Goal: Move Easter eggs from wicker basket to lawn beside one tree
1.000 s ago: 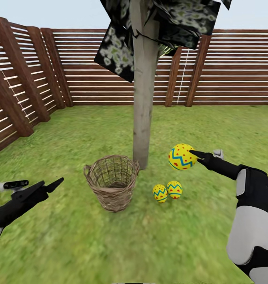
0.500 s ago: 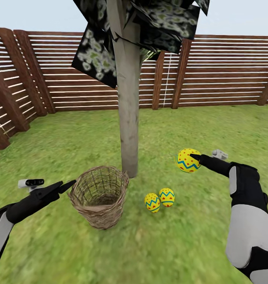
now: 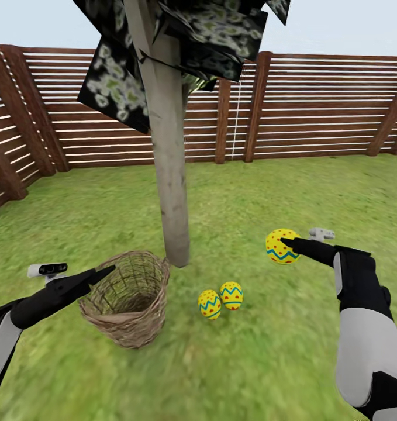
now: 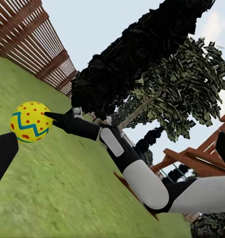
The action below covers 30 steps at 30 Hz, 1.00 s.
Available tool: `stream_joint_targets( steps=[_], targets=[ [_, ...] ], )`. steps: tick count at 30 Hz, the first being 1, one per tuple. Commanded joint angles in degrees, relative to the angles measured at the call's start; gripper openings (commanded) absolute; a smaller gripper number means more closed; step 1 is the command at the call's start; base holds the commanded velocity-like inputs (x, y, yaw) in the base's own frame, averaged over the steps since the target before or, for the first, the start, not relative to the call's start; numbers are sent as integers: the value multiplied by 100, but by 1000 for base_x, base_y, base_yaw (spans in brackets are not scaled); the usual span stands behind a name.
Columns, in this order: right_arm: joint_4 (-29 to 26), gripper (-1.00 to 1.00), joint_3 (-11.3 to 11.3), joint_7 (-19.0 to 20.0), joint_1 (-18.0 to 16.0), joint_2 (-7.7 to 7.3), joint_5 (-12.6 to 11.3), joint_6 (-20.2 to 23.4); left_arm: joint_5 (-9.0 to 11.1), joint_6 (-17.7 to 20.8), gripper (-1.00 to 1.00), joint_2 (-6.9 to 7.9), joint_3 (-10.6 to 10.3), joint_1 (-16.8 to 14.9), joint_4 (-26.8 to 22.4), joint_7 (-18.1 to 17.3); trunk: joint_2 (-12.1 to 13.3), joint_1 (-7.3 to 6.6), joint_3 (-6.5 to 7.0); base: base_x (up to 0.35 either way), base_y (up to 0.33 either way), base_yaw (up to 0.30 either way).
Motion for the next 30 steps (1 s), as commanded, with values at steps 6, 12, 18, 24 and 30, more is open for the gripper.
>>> stream_joint_targets(
  steps=[6,12,18,24,30],
  targets=[
    [76,-100,-22,70,-4,-14,35,11,17,53,100,2,-7,-3,-13,-18,-2,0,36,130,-176,-217],
    [81,-100,-22,82,-4,-16,8,11,17,33,100,2,-340,-3,-51,-21,-2,0,77,87,-160,-218],
    [133,-100,-22,71,-4,-16,17,6,17,18,100,2,-379,-3,-59,-20,-2,0,117,160,-305,-210],
    [212,-100,-16,40,-4,5,49,-7,59,-64,100,-3,-364,-3,-66,-40,-2,0,119,-61,-137,101],
    [474,-100,-8,-142,-3,11,81,-495,69,-157,100,-6,-370,-3,-66,-28,-2,0,120,-46,-317,289]
  ],
)
